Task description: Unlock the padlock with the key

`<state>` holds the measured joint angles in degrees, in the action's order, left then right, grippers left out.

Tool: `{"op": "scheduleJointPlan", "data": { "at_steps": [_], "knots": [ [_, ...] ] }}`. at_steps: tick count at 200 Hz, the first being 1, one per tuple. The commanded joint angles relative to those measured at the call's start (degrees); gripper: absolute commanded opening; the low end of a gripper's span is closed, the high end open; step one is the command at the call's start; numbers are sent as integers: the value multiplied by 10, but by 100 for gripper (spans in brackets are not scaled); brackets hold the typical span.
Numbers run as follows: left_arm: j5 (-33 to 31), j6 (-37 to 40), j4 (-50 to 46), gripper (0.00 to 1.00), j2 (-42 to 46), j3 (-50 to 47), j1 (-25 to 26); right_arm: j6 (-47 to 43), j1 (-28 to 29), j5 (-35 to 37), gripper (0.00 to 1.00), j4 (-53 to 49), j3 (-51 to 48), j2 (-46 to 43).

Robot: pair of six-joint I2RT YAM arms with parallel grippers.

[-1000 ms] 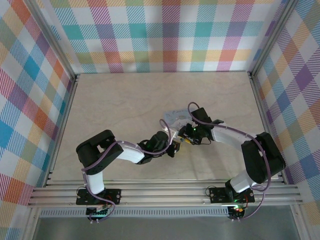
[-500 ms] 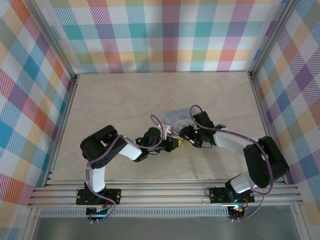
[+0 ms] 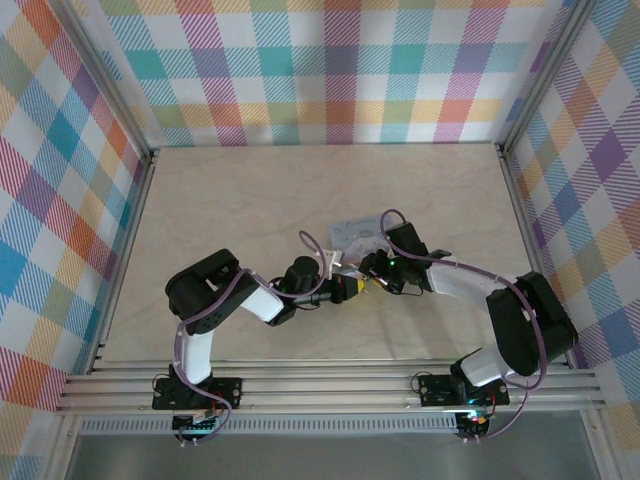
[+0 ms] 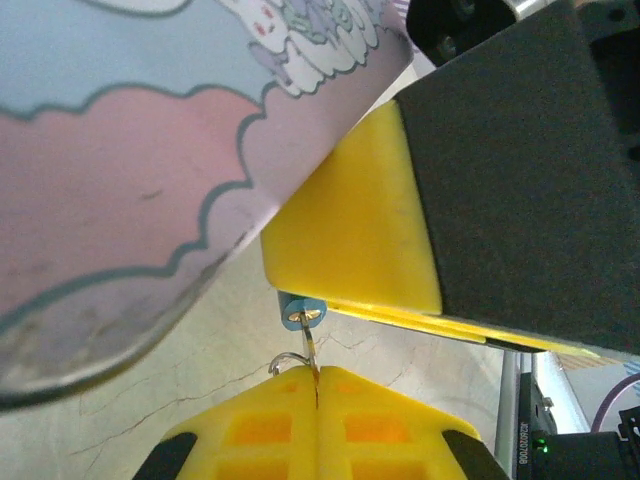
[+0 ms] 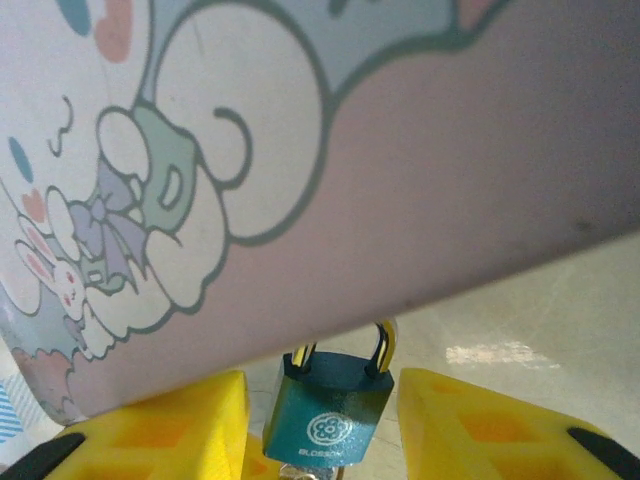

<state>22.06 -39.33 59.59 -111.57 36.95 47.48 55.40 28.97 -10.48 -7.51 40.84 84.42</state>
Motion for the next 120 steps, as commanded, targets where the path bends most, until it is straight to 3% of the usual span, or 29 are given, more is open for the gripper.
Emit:
{"op": "scheduleJointPlan", "data": {
  "at_steps": [1, 120],
  "knots": [
    [18, -12, 62, 0, -12, -8, -1, 11, 3, 9, 40, 12, 1, 5],
    [0, 26, 22, 0, 17, -14, 11, -1, 3, 10, 0, -17, 11, -2]
  ]
}}
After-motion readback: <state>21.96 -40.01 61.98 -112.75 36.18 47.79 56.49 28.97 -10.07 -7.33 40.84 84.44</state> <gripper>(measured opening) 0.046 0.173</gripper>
